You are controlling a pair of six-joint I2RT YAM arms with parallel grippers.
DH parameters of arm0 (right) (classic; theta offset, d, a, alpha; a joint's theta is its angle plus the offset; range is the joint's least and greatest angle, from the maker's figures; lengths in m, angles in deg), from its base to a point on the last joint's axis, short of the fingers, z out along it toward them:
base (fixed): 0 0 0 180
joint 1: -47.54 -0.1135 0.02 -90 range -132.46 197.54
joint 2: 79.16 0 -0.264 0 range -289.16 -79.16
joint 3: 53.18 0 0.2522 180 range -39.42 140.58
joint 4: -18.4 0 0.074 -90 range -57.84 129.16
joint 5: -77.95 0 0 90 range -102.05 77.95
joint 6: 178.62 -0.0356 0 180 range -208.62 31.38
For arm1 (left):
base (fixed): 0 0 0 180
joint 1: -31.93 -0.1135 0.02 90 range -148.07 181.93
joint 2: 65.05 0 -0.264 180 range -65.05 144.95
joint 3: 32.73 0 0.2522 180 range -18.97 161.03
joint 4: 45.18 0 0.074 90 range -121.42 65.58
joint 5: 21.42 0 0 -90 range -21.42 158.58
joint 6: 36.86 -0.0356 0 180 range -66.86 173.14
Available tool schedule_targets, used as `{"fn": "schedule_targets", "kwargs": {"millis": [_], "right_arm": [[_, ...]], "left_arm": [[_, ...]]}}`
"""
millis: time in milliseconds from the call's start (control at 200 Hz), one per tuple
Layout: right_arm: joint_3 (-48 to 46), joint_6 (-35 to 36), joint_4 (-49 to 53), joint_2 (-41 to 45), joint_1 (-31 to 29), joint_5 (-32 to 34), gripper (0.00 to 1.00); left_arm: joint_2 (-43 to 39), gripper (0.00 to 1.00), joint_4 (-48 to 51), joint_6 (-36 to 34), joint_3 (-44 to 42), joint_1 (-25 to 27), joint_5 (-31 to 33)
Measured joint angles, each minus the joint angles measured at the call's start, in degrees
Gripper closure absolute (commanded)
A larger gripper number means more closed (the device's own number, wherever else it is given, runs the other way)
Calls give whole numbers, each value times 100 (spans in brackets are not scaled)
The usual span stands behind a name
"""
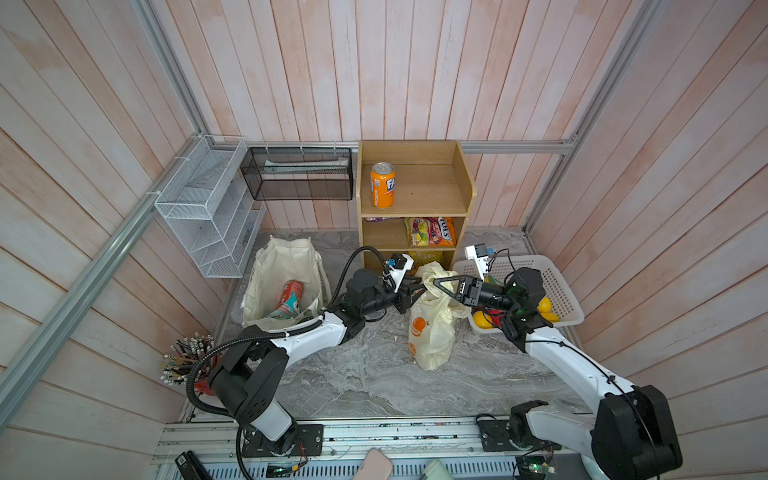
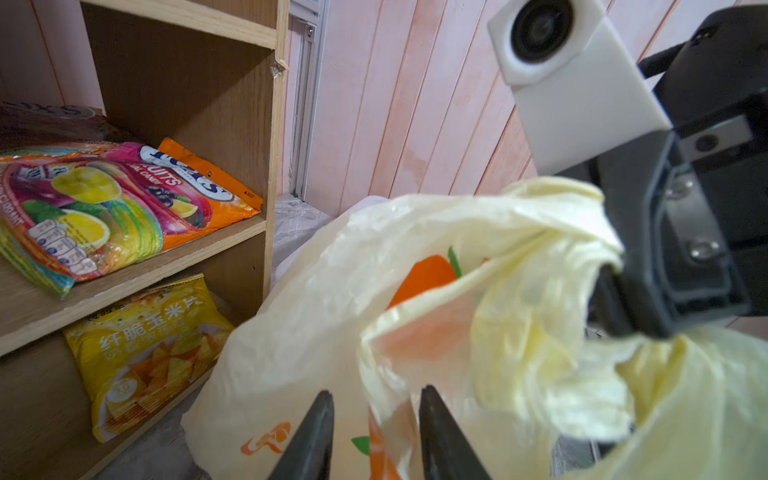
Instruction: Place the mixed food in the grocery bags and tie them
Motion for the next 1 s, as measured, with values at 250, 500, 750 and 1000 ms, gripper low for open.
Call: {"fn": "schedule_targets", "kwargs": {"millis": [250,500,750,1000], "right_arm": [[-31,-173,-387,-256,-85,-133,100],[-26,-15,-278,-297,-57,-203,100],[-26,114,-164,-162,144,-278,100],[-66,118,-160,-162,146,-315,100]], "left_arm": [[142,63,39,17,321,57,-232],[114,60,63,127,177,-72,-214],[-627,56,-11,404,-455,-739,-557],[-791,56,-734,1014,-452,-662,-1600]]}}
